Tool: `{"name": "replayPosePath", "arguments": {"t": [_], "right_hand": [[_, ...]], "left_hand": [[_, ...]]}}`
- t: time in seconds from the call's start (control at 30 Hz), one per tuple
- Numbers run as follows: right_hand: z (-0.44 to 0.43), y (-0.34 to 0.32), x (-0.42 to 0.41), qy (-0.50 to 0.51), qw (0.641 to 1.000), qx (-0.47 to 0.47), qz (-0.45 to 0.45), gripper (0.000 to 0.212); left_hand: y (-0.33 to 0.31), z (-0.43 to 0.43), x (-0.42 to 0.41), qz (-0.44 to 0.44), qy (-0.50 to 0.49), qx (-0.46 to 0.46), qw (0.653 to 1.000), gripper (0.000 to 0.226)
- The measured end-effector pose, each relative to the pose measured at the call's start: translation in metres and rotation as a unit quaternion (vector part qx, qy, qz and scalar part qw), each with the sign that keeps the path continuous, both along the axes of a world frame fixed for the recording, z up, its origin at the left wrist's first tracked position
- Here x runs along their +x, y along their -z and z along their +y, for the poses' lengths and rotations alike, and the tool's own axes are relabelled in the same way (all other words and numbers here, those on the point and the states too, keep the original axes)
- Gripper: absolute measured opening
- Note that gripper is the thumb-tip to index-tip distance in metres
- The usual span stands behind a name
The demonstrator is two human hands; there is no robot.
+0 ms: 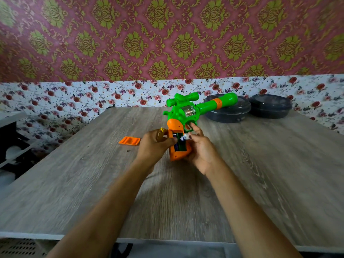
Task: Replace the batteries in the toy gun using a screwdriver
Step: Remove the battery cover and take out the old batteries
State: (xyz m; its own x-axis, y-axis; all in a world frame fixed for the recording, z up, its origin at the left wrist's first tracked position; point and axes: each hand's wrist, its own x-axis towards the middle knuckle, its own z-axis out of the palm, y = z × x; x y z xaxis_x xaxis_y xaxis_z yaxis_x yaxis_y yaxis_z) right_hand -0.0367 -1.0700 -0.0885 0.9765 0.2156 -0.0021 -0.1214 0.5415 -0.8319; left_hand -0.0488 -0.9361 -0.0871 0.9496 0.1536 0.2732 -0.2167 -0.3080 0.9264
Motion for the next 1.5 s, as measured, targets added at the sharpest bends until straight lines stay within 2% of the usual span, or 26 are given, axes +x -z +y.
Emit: {"name": "replayPosePath", "arguments": {"t": [0.07, 0.13, 0.2, 0.27, 0.4, 0.53, 0.6, 0.7, 0.73, 0.8, 0.83, 0.87, 0.93, 0.97, 1.07, 1.17, 1.3, 1.43, 1.5], "right_hand": [[0.002, -0.001, -0.001, 0.012, 0.997, 0.046, 0.053, 0.035], [0.004, -0.001, -0.002, 0.026, 0.992, 0.049, 0.116, 0.028], [0.005, -0.001, -0.006, 0.035, 0.985, 0.045, 0.163, 0.023], [0.007, -0.003, -0.010, 0.026, 0.981, 0.055, 0.183, 0.029], [0.009, -0.003, -0.010, 0.033, 0.977, 0.064, 0.200, 0.030], [0.011, -0.002, -0.011, 0.043, 0.978, 0.040, 0.200, 0.027], [0.010, -0.002, -0.013, 0.038, 0.983, -0.006, 0.179, 0.018], [0.014, 0.001, -0.014, 0.065, 0.976, -0.153, 0.139, 0.011], [0.014, 0.003, -0.013, 0.084, 0.965, -0.220, 0.114, 0.017], [0.010, 0.006, -0.016, 0.133, 0.921, -0.365, 0.036, 0.032], [0.008, 0.008, -0.017, 0.159, 0.895, -0.417, -0.015, 0.030], [0.007, 0.008, -0.018, 0.170, 0.875, -0.449, -0.067, 0.024], [0.008, 0.007, -0.021, 0.135, 0.860, -0.471, -0.143, 0.013], [0.010, 0.006, -0.024, 0.100, 0.847, -0.490, -0.182, 0.013], [0.013, 0.008, -0.025, 0.008, 0.764, -0.580, -0.283, 0.025], [0.013, 0.011, -0.024, -0.023, 0.715, -0.624, -0.316, 0.028], [0.004, 0.009, -0.023, 0.033, 0.647, -0.705, -0.290, 0.017], [-0.036, 0.000, -0.020, 0.176, 0.577, -0.784, -0.146, 0.020], [-0.059, -0.003, -0.017, 0.226, 0.562, -0.793, -0.069, 0.026]], "left_hand": [[0.002, -0.004, 0.001, -0.057, -0.054, 0.077, 0.994, 0.013], [0.001, -0.009, -0.001, -0.104, -0.107, 0.159, 0.976, 0.019], [0.002, -0.013, -0.001, -0.140, -0.123, 0.206, 0.961, 0.024], [0.004, -0.018, -0.001, -0.149, -0.115, 0.230, 0.955, 0.027], [0.005, -0.018, 0.001, -0.142, -0.113, 0.234, 0.955, 0.030], [0.004, -0.013, 0.001, -0.132, -0.107, 0.201, 0.965, 0.022], [0.005, -0.014, 0.001, -0.129, -0.103, 0.191, 0.968, 0.019], [0.004, -0.013, 0.004, -0.114, -0.102, 0.168, 0.974, 0.018], [0.003, -0.011, 0.006, -0.103, -0.106, 0.154, 0.977, 0.019], [0.001, -0.003, 0.010, -0.071, -0.108, 0.084, 0.988, 0.018], [0.000, 0.002, 0.012, -0.054, -0.104, 0.030, 0.993, 0.015], [-0.001, 0.007, 0.013, -0.040, -0.100, -0.015, 0.994, 0.011], [-0.001, 0.013, 0.014, -0.020, -0.097, -0.068, 0.993, 0.012], [-0.002, 0.015, 0.015, -0.012, -0.094, -0.087, 0.992, 0.012], [-0.004, 0.018, 0.015, 0.003, -0.095, -0.118, 0.988, 0.006], [-0.005, 0.018, 0.014, 0.008, -0.105, -0.117, 0.987, 0.014], [-0.007, 0.018, 0.011, 0.012, -0.097, -0.126, 0.987, 0.005], [-0.008, 0.017, 0.009, 0.016, -0.092, -0.115, 0.989, 0.005], [-0.007, 0.017, 0.010, 0.018, -0.090, -0.115, 0.989, 0.005]]}}
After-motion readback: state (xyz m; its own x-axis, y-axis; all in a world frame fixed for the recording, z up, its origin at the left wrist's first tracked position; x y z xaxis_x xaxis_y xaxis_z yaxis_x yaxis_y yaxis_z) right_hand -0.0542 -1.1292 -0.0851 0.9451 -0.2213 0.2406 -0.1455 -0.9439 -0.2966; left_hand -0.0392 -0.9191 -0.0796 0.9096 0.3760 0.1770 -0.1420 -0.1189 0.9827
